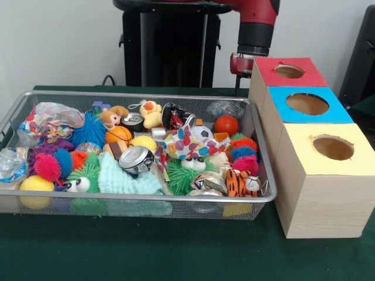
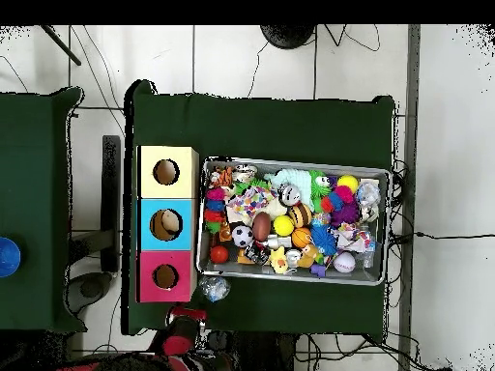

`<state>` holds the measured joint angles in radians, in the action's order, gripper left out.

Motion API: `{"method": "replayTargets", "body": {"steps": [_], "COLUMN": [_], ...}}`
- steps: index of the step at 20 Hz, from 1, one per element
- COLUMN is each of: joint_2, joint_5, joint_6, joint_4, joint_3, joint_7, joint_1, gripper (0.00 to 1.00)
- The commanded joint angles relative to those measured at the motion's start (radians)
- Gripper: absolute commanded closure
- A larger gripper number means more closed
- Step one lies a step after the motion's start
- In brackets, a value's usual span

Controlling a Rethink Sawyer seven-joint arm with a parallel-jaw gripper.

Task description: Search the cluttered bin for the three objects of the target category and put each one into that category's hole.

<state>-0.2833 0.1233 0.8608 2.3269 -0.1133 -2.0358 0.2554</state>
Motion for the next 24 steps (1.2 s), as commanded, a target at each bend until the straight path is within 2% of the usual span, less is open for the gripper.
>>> {"method": "replayTargets", "body": {"steps": [1, 8, 13, 17, 24], "joint_2": [0.058, 0.081, 0.060, 0.056, 0.036], "joint_5": [0.106, 0.103, 0.087, 0.078, 0.071], "joint_6": [0.089, 0.083, 0.020, 0.010, -0.096], "joint_4": [-0.087, -0.108, -0.107, -0.110, -0.135], "joint_3": [0.016, 0.002, 0.001, -0.007, -0.056], "joint_7": [-0.260, -0.255, -0.217, -0.206, -0.093], "joint_1": [0.015, 0.024, 0.019, 0.016, 0.025], "gripper": [0.00, 0.00, 0.00, 0.00, 0.00]}}
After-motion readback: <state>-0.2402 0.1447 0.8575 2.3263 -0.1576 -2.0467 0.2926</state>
